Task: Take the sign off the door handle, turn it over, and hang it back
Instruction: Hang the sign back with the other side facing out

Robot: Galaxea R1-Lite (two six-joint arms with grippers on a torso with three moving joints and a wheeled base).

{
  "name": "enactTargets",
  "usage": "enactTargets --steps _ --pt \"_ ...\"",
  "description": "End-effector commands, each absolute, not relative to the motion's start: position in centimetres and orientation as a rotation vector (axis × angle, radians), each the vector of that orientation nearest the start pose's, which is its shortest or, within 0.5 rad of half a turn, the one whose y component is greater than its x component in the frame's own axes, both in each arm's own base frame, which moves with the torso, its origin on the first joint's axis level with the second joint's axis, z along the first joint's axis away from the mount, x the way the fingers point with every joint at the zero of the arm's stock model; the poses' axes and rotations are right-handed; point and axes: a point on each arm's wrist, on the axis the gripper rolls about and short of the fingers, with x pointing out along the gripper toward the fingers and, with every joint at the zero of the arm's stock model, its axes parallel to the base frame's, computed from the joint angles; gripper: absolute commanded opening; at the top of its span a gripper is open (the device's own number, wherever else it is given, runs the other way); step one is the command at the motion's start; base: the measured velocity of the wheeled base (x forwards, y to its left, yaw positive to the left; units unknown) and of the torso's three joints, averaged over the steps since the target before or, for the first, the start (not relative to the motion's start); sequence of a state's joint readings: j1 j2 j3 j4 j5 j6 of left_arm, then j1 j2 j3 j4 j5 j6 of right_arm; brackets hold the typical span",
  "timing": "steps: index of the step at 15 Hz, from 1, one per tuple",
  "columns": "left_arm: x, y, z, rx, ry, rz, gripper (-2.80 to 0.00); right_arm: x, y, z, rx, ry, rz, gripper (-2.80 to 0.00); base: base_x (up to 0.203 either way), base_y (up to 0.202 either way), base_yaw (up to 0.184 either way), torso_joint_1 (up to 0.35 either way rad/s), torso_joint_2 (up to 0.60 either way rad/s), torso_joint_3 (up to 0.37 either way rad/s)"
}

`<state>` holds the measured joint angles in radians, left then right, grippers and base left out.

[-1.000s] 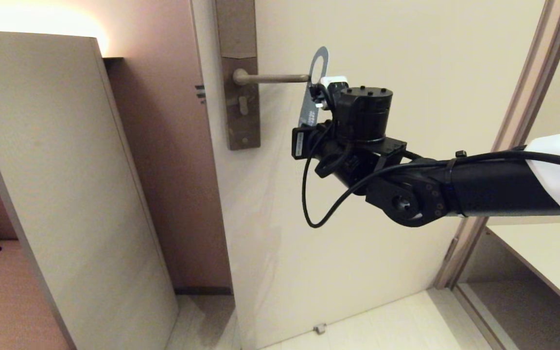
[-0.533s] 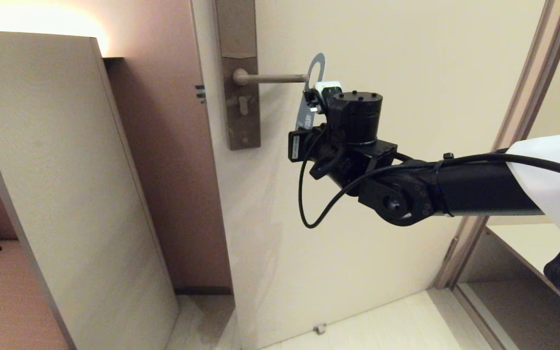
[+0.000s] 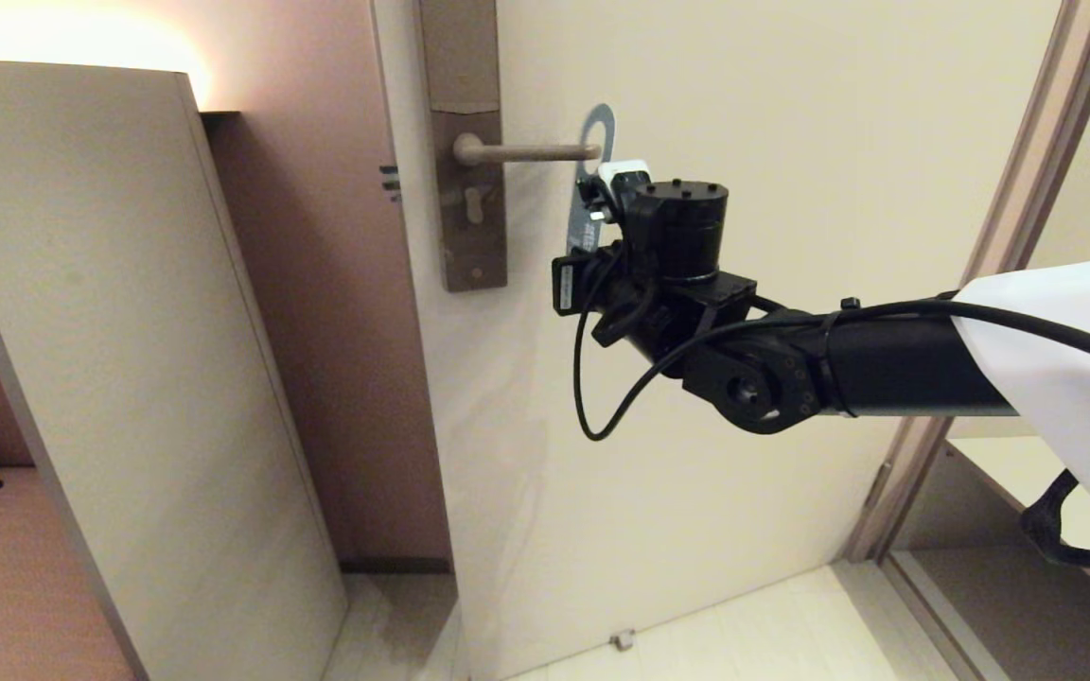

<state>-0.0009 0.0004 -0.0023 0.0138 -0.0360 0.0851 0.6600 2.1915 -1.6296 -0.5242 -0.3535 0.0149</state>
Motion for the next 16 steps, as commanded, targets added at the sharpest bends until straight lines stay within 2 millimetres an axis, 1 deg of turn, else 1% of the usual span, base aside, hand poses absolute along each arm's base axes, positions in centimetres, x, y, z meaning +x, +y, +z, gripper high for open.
enactTargets --steps 1,8,11,16 --pt "-2.3 -0.1 7.4 0.086 0.011 -0.036 -2.8 37.2 27.9 20.9 -0.01 0.048 0.311 -2.8 0.0 0.0 0.0 0.0 0.0 0.0" --pt "-2.3 -0.1 7.5 0.086 0.01 -0.038 -2.8 37.0 28.4 21.0 -0.007 0.049 0.32 -2.8 0.0 0.0 0.0 0.0 0.0 0.0" --pt "-2.3 -0.1 7.5 0.086 0.011 -0.037 -2.8 36.1 29.5 21.0 -0.004 0.049 0.351 -2.8 0.0 0.0 0.0 0.0 0.0 0.0" --pt "-2.3 -0.1 7.5 0.086 0.011 -0.036 -2.8 34.6 32.0 21.8 0.015 0.034 0.409 -2.8 0.0 0.0 0.0 0.0 0.0 0.0"
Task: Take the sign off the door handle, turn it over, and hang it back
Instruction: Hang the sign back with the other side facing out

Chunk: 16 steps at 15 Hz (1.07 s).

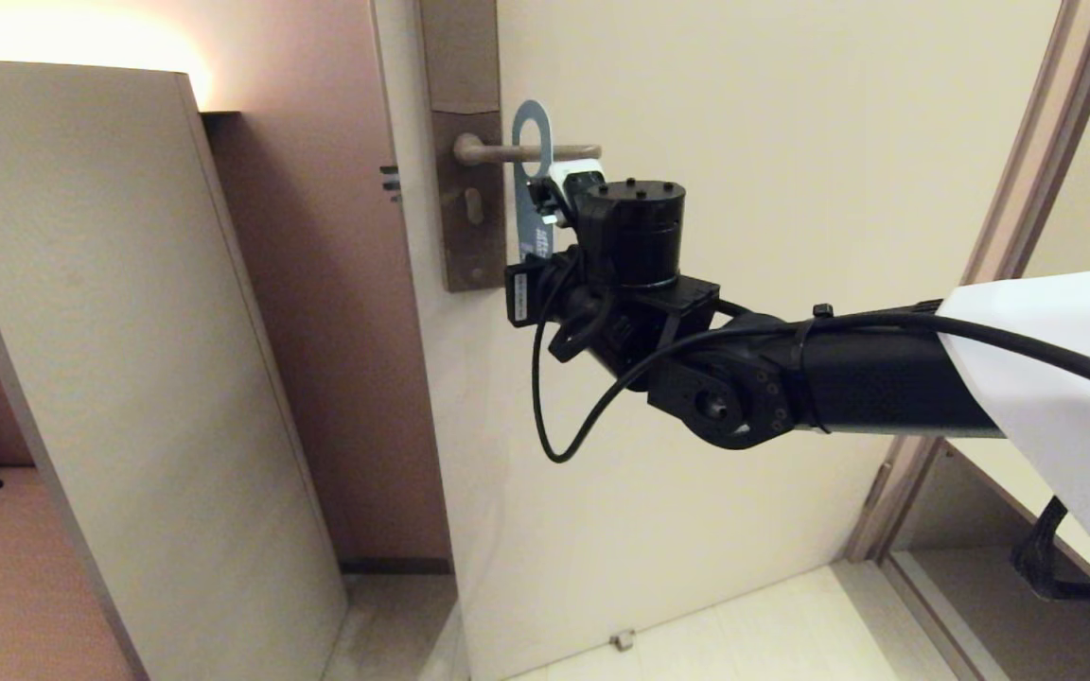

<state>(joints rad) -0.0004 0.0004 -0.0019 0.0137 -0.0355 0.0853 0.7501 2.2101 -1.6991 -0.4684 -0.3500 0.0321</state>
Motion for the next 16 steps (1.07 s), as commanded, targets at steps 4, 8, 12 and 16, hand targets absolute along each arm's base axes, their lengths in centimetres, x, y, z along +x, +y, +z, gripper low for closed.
enactTargets --steps 4,8,12,16 --pt "-2.3 -0.1 7.4 0.086 0.011 -0.039 -2.8 33.8 33.8 21.8 0.016 0.04 0.445 -2.8 0.0 0.0 0.0 0.0 0.0 0.0" --pt "-2.3 -0.1 7.4 0.086 0.011 -0.037 -2.8 33.5 34.6 20.9 0.003 0.055 0.433 -2.8 0.0 0.0 0.0 0.0 0.0 0.0" --pt "-2.3 -0.1 7.4 0.086 0.011 -0.036 -2.8 33.5 34.6 20.8 0.003 0.056 0.427 -2.8 0.0 0.0 0.0 0.0 0.0 0.0" --pt "-2.3 -0.1 7.5 0.086 0.009 -0.038 -2.8 33.5 34.6 20.7 0.0 0.06 0.427 -2.8 0.0 0.0 0.0 0.0 0.0 0.0"
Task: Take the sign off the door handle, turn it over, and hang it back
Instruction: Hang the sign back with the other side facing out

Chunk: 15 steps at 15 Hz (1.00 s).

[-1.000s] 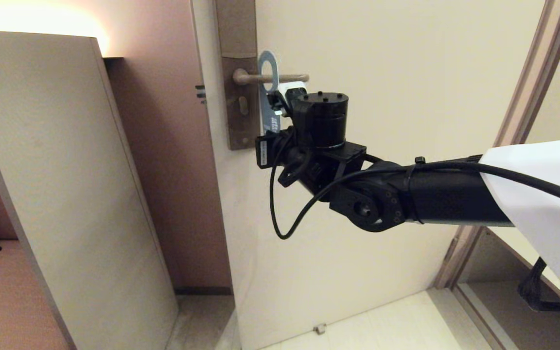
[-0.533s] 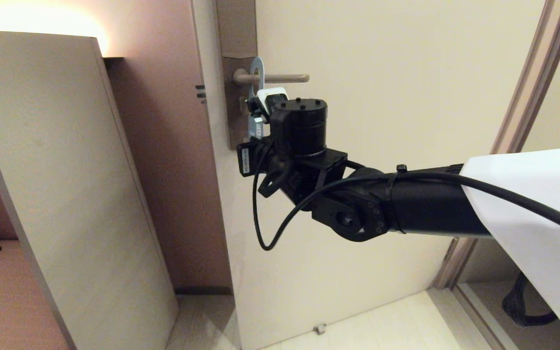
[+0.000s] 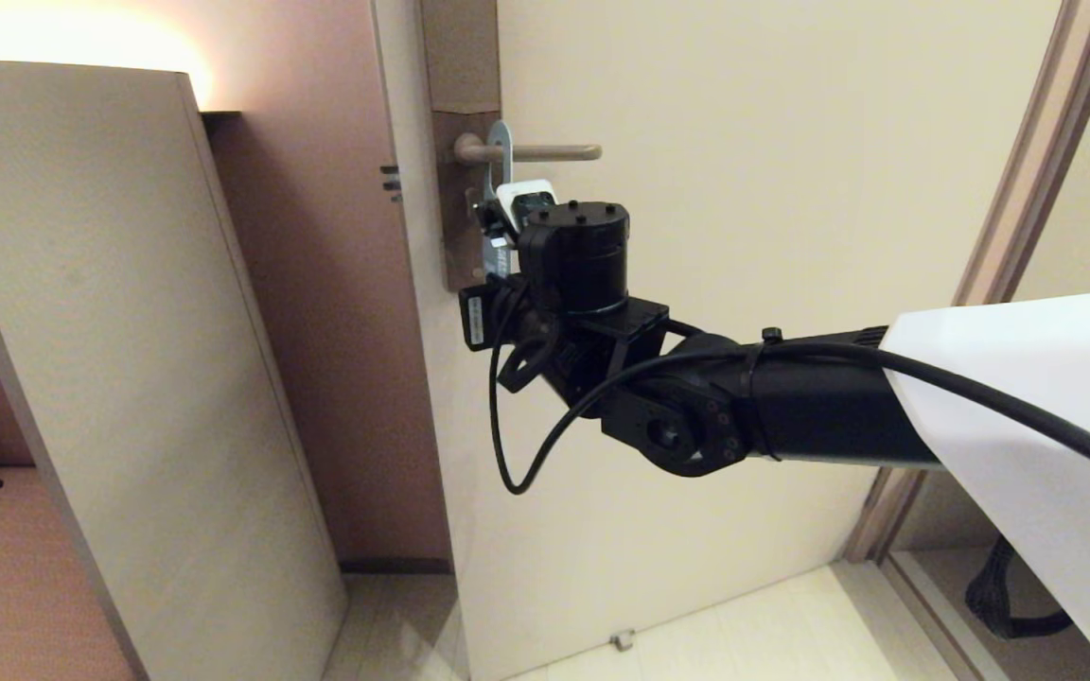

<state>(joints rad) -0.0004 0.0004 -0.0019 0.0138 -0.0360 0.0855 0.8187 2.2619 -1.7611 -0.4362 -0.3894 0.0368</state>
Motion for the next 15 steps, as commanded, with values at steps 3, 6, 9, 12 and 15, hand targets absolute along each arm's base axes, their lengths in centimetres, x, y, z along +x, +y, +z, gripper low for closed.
enactTargets --steps 3,6,9,12,15 --pt "-2.3 -0.1 7.5 0.086 0.01 -0.037 -2.8 33.5 34.6 20.6 0.001 0.062 0.427 0.0 0.0 0.0 0.0 0.0 0.0 0.0" --pt "-2.3 -0.1 7.5 0.086 0.01 -0.038 -2.8 33.4 34.4 20.9 0.002 0.06 0.425 0.0 0.0 0.0 0.0 0.0 0.0 0.0" --pt "-2.3 -0.1 7.5 0.086 0.01 -0.037 -2.8 32.7 33.7 20.8 -0.017 0.087 0.424 0.0 0.0 0.0 0.0 0.0 0.0 0.0" --pt "-2.3 -0.1 7.5 0.086 0.009 -0.036 -2.8 31.5 32.4 21.4 -0.032 0.108 0.422 0.0 0.0 0.0 0.0 0.0 0.0 0.0" --pt "-2.3 -0.1 7.4 0.086 0.011 -0.036 -2.8 30.7 30.6 22.6 -0.053 0.14 0.409 0.0 0.0 0.0 0.0 0.0 0.0 0.0"
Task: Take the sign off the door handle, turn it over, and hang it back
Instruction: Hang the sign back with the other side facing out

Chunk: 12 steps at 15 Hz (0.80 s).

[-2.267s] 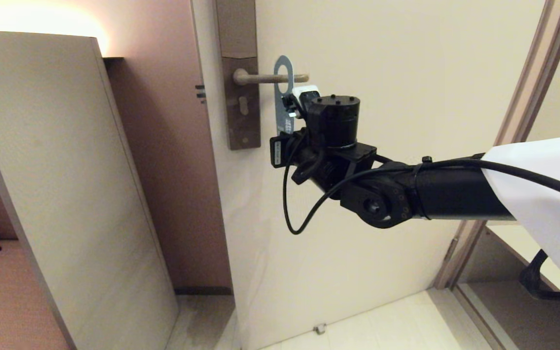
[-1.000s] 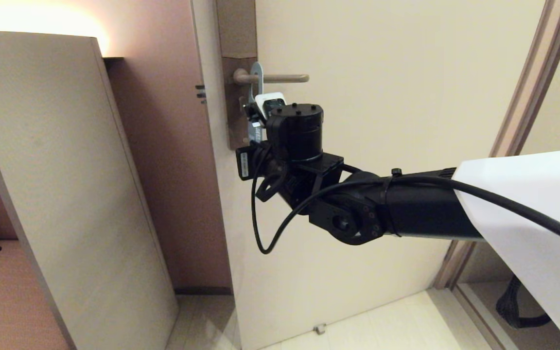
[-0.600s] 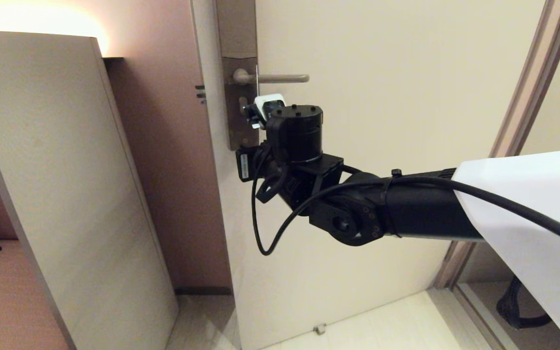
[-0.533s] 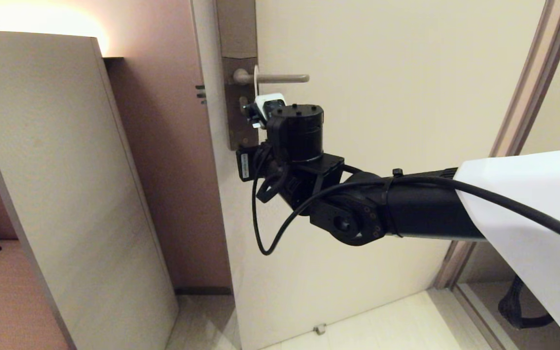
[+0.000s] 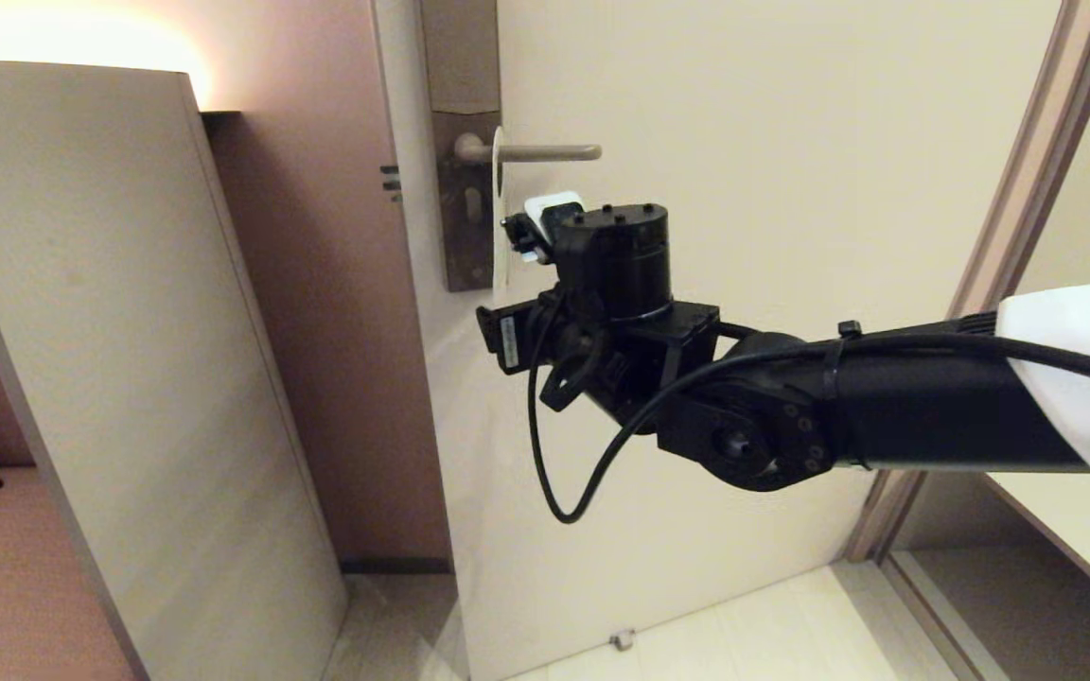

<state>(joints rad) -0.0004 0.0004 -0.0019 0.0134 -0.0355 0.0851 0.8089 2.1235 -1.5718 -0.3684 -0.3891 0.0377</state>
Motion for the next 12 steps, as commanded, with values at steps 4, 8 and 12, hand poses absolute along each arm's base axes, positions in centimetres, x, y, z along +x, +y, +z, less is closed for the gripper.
enactTargets --steps 4,8,12 --pt "-2.3 -0.08 7.49 0.086 0.009 -0.036 -2.8 30.53 29.14 23.33 -0.06 0.157 0.39 0.0 0.0 0.0 0.0 0.0 0.0 0.0" --pt "-2.29 -0.08 7.45 0.086 0.011 -0.037 -2.8 30.87 29.13 23.19 -0.058 0.155 0.383 0.0 0.0 0.0 0.0 0.0 0.0 0.0" --pt "-2.29 -0.08 7.45 0.086 0.011 -0.036 -2.8 31.17 29.22 22.92 -0.059 0.157 0.381 0.0 0.0 0.0 0.0 0.0 0.0 0.0"
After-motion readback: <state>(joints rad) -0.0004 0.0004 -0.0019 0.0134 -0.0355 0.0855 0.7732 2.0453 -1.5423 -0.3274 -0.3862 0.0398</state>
